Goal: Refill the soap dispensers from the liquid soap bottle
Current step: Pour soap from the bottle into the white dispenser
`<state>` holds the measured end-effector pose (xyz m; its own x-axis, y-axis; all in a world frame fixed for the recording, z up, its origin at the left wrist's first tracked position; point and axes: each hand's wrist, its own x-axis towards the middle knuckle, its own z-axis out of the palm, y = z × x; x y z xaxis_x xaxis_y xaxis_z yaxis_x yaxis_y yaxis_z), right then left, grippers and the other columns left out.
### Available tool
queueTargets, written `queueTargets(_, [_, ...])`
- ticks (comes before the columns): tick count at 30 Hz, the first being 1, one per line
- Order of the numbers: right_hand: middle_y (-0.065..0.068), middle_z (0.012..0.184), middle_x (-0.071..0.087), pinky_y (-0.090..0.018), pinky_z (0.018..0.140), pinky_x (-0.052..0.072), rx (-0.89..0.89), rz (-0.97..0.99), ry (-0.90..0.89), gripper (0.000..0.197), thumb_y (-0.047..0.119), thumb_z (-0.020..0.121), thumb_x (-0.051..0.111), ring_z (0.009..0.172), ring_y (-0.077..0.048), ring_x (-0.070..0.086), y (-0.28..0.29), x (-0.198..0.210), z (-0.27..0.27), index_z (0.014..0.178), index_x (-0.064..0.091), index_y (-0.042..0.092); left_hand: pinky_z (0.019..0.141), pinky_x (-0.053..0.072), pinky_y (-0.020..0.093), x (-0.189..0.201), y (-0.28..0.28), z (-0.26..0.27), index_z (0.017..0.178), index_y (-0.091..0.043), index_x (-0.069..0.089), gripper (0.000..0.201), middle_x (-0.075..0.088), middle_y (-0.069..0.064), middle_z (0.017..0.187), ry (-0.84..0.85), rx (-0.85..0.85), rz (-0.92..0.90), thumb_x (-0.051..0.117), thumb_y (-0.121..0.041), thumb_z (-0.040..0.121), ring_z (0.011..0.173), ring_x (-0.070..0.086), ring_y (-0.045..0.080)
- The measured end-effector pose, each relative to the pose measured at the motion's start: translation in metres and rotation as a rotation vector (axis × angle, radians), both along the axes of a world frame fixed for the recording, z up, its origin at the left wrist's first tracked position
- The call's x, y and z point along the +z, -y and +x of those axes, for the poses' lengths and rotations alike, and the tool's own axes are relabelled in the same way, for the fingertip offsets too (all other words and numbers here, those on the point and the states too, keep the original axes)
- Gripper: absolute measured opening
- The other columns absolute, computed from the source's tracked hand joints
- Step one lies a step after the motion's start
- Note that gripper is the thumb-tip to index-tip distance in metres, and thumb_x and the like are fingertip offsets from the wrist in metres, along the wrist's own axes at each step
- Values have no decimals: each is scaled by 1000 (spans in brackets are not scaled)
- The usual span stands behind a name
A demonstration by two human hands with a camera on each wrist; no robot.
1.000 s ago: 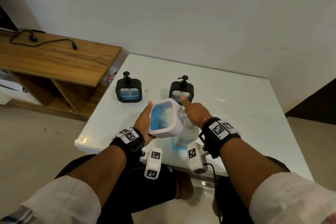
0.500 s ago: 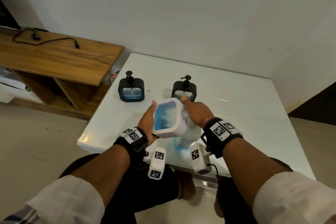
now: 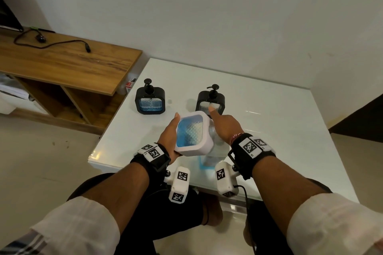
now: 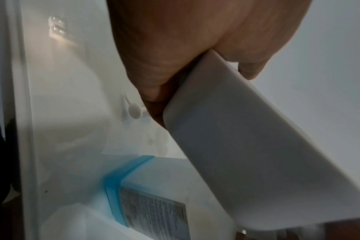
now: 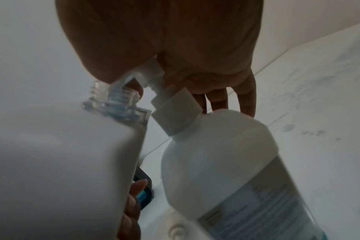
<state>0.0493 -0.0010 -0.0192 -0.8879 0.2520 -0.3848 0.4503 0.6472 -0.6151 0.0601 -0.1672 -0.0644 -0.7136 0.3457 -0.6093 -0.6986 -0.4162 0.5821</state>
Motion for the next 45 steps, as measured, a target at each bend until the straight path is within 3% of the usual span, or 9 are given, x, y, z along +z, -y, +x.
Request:
queueTargets(4, [-17, 126, 60, -34, 93, 36, -1, -38, -21, 71, 61, 98, 26, 112, -30, 55, -2, 1, 1, 122, 62, 5, 80, 56, 44, 3, 0, 2, 120, -25, 64, 51, 70, 13, 114, 19, 12, 22, 39, -65, 101, 98, 67, 29])
queueTargets(8, [-17, 129, 59, -36, 99, 37, -7, -80, -39, 70, 59, 100, 23, 114, -29, 54, -1, 7, -1, 127, 60, 5, 83, 56, 42, 0, 0, 2, 122, -27, 64, 51, 70, 12, 117, -3, -1, 23, 37, -66, 101, 99, 68, 28])
queueTargets(14, [-18, 122, 62, -31, 86, 34, -18, -31, 7, 72, 62, 98, 28, 105, -29, 55, -1, -1, -1, 121, 62, 2, 77, 56, 41, -4, 0, -2, 126, -27, 63, 52, 71, 11, 113, 1, 0, 6, 37, -65, 102, 96, 68, 27])
queueTargets(19, [-15, 129, 59, -31, 91, 34, -21, -92, -10, 69, 60, 99, 28, 113, -29, 55, -2, 2, 0, 127, 60, 6, 80, 57, 44, -4, 1, -1, 133, -27, 61, 56, 68, 13, 124, 4, -2, -7, 39, -67, 100, 102, 67, 29])
queueTargets(23, [-16, 120, 63, -33, 91, 37, -13, -83, -38, 70, 61, 99, 23, 101, -27, 56, -2, 7, -1, 114, 65, 7, 79, 61, 44, -5, 2, -3, 138, -30, 58, 57, 67, 14, 131, 7, -6, -29, 40, -68, 99, 108, 67, 31])
queueTargets(27, [-17, 123, 62, -31, 87, 35, -18, -23, -12, 72, 62, 98, 27, 103, -28, 55, -1, 3, 0, 121, 63, 4, 77, 56, 42, -4, 1, -5, 127, -28, 62, 52, 69, 11, 117, -6, -3, -4, 36, -65, 102, 99, 67, 27])
queueTargets(33, [-15, 128, 60, -34, 95, 36, -21, -84, -23, 71, 62, 97, 26, 111, -28, 55, -1, 3, 0, 126, 61, 8, 77, 60, 43, -7, 2, -3, 136, -28, 60, 56, 67, 15, 131, 14, 20, -40, 42, -67, 99, 105, 68, 31])
queueTargets(40, [-17, 130, 58, -34, 98, 36, -11, -84, -22, 71, 60, 99, 23, 114, -29, 54, 3, 9, -1, 130, 57, 6, 81, 55, 42, -6, 1, -6, 123, -26, 64, 52, 71, 11, 114, -21, -5, -2, 34, -63, 103, 100, 67, 27])
queueTargets(45, [-18, 127, 60, -36, 100, 36, 28, 5, 5, 72, 62, 98, 25, 115, -31, 55, 5, 5, 0, 124, 61, 5, 81, 59, 41, -10, 2, -8, 137, -24, 61, 59, 68, 13, 129, -11, 19, -40, 41, -66, 100, 104, 69, 29])
